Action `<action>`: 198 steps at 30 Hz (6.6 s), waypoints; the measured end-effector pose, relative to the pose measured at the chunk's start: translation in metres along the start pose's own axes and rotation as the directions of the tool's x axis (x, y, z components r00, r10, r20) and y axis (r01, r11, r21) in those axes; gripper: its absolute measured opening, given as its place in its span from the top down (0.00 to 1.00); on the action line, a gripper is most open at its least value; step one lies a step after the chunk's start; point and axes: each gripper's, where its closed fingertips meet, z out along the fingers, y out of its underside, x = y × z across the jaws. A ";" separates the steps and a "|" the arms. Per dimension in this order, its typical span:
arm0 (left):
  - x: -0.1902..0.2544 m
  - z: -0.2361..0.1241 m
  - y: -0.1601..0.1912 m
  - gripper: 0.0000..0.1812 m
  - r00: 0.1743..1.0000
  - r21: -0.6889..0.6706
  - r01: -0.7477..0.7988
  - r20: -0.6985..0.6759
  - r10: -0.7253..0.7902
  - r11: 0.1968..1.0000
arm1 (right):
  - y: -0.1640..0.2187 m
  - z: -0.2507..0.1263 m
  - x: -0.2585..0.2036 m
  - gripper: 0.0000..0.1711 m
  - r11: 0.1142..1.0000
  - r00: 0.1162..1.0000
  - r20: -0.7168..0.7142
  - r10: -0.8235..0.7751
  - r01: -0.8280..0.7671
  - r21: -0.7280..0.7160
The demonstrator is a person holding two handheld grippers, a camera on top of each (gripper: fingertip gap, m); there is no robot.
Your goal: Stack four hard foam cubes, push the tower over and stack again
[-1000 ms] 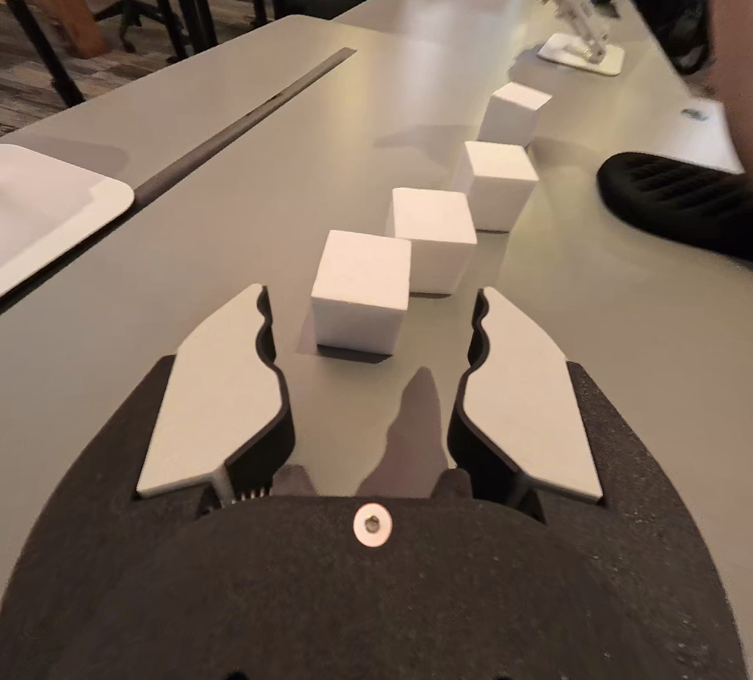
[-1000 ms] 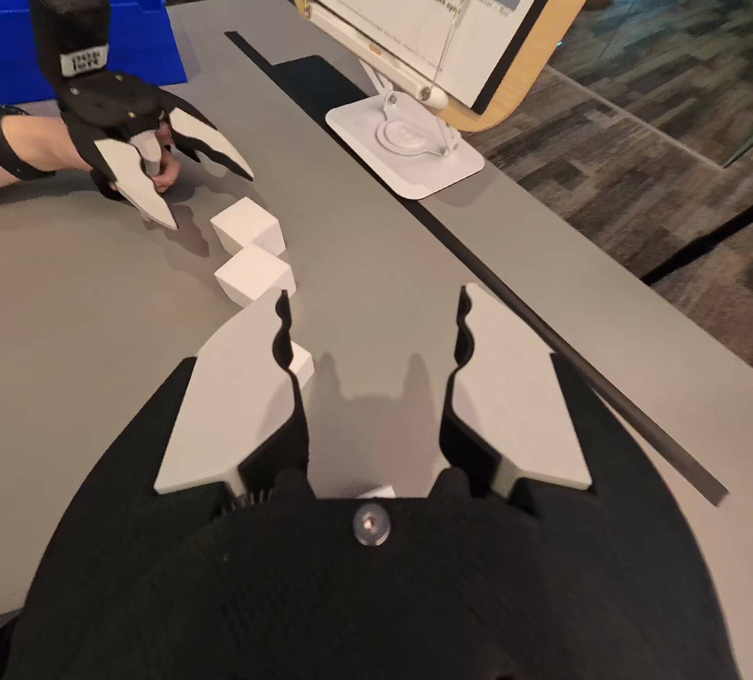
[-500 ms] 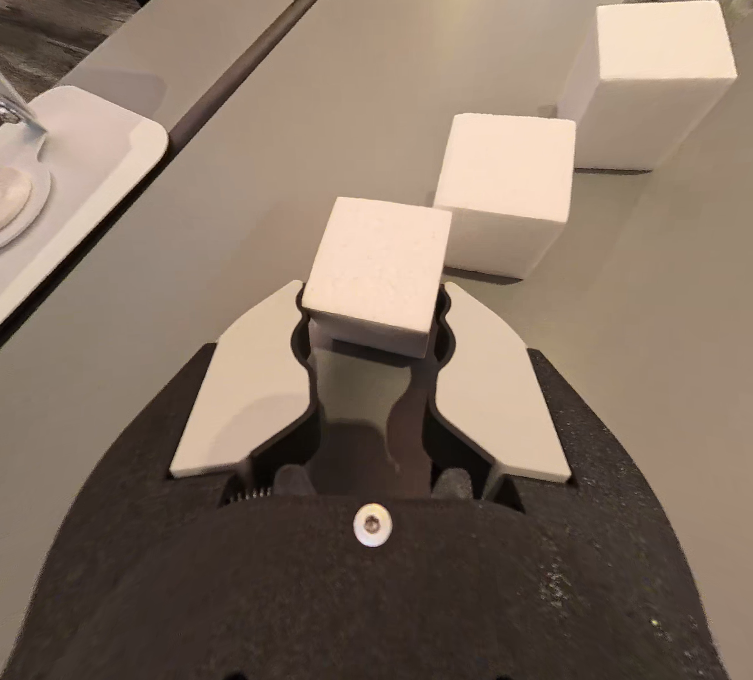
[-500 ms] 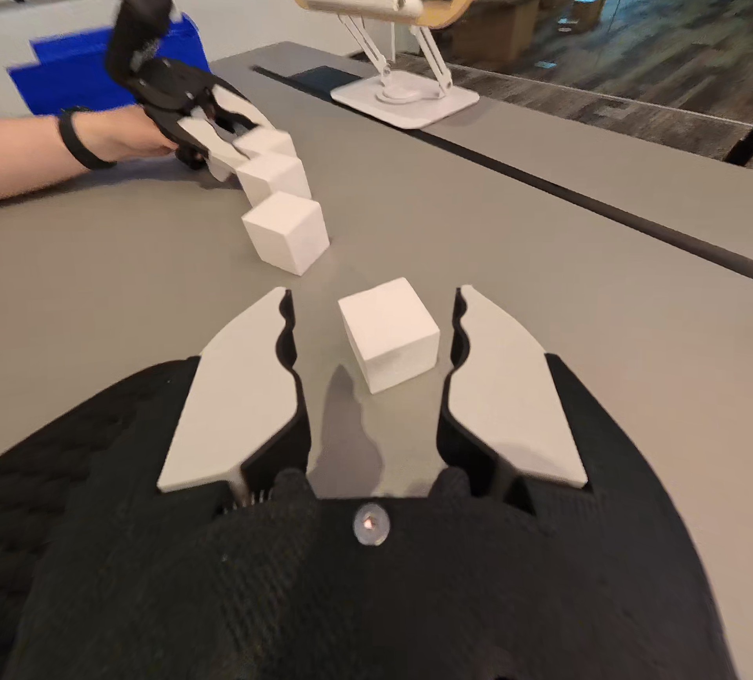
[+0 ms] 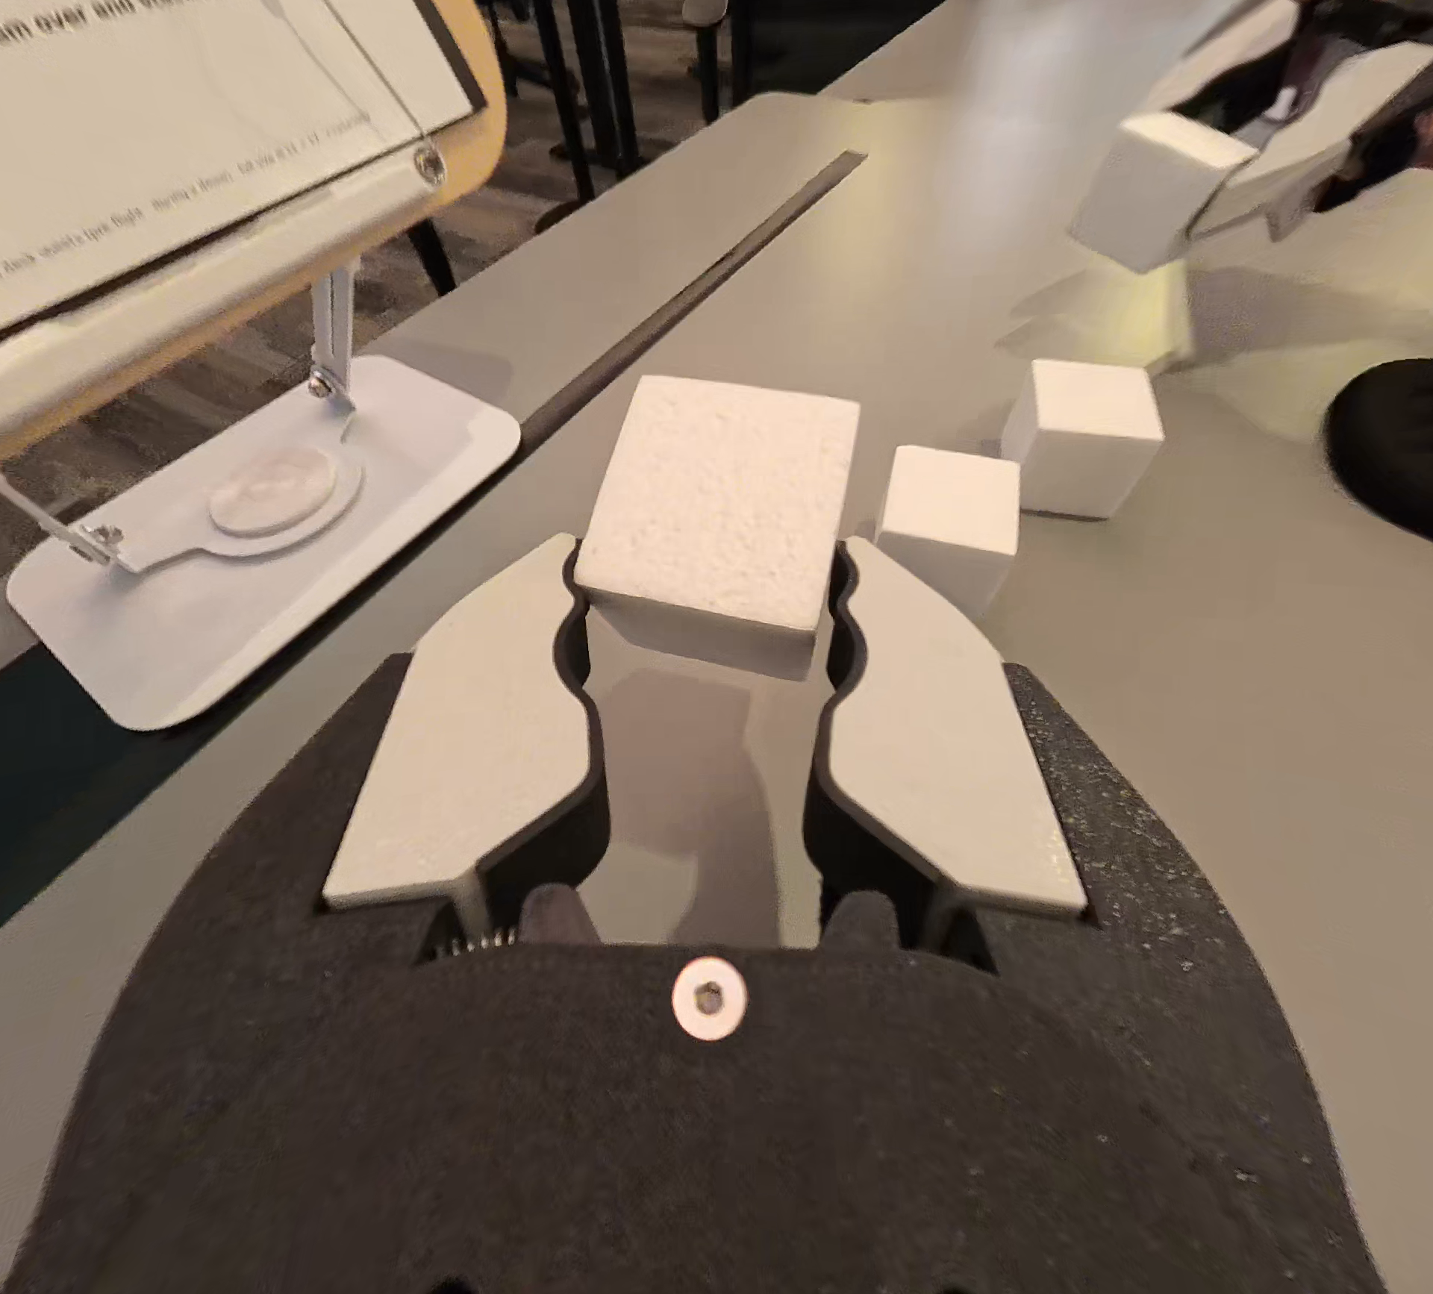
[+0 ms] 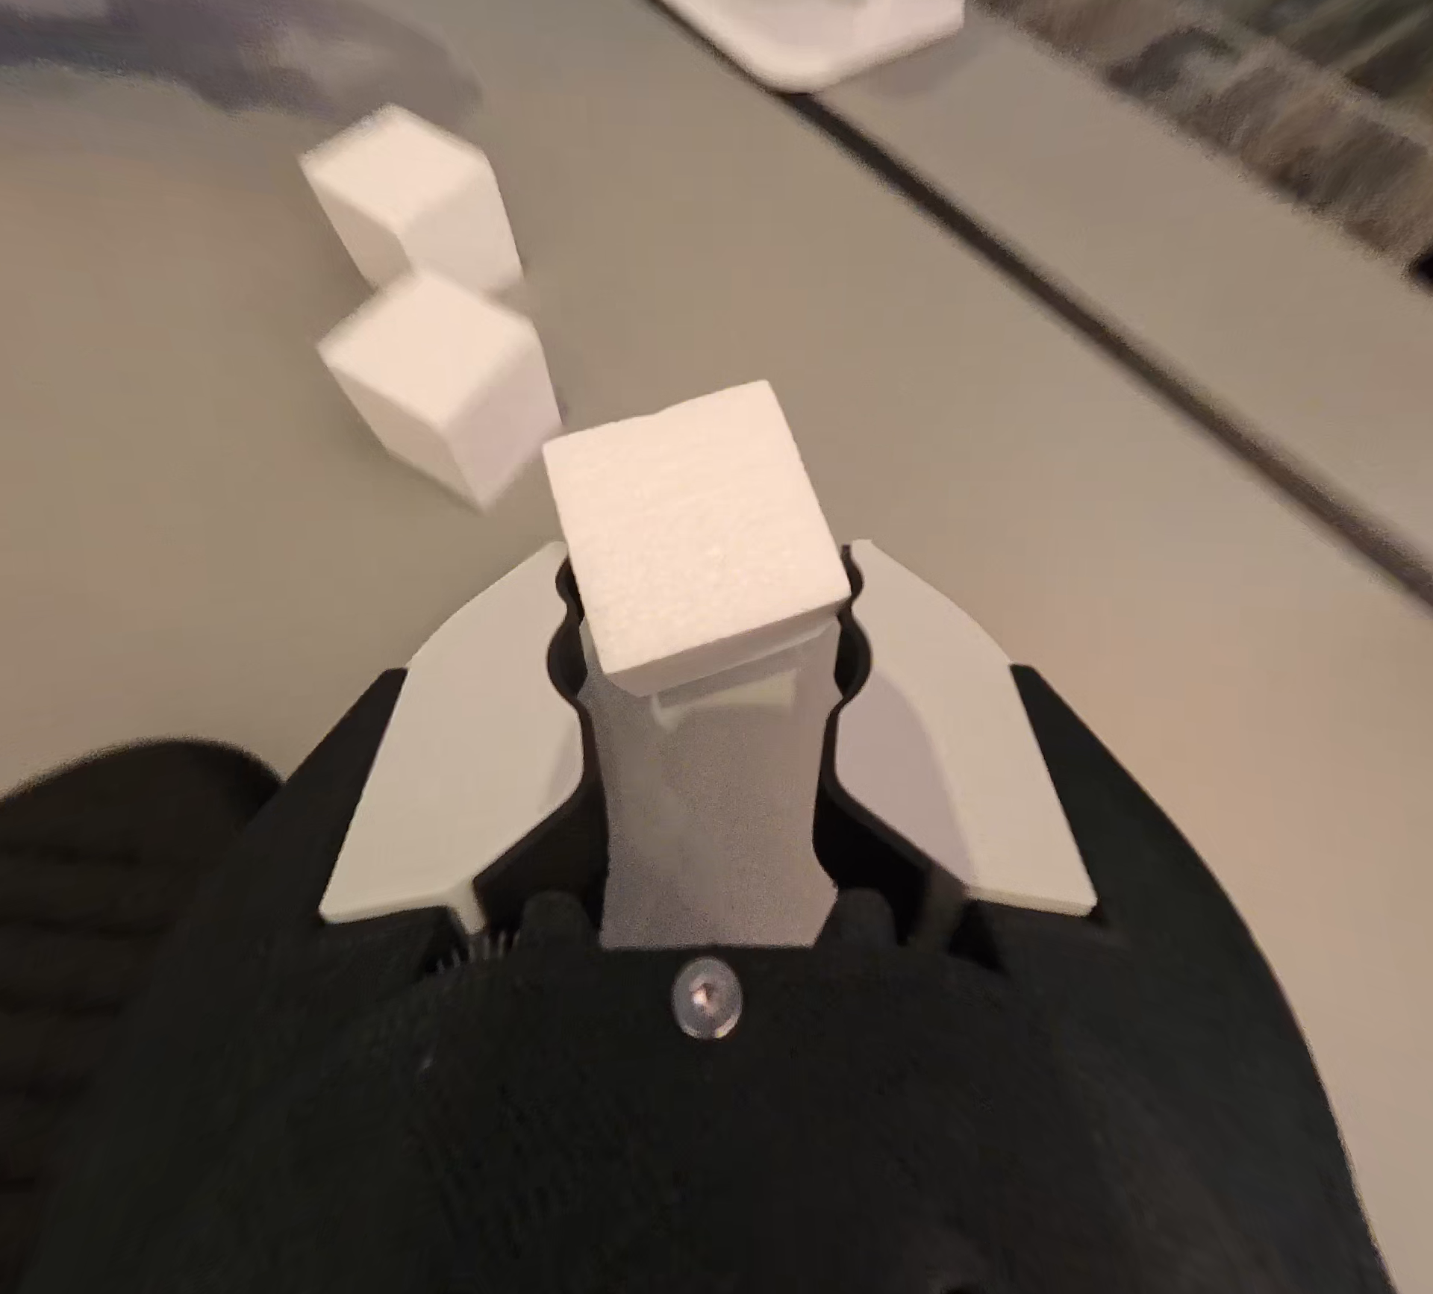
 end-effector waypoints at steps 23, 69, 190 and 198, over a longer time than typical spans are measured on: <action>0.010 -0.008 -0.022 0.67 0.994 0.070 0.100 -0.058 -0.096 0.992 | -0.079 0.149 -0.113 0.62 0.926 0.834 0.480 -0.274 0.363 -0.103; 0.048 -0.009 0.098 0.46 0.986 -0.375 0.036 -0.135 -0.093 0.926 | -0.193 0.055 -0.102 0.63 0.990 0.936 0.343 -0.082 0.036 0.139; 0.028 0.006 0.028 0.51 0.929 -0.162 -0.218 -0.336 0.154 0.962 | -0.199 0.113 -0.125 0.66 0.945 0.930 0.351 -0.112 -0.010 0.328; 0.023 -0.047 0.053 0.52 0.919 -0.106 -0.124 -0.386 0.074 0.987 | -0.187 0.162 -0.157 0.66 0.967 0.886 0.391 -0.249 0.203 0.157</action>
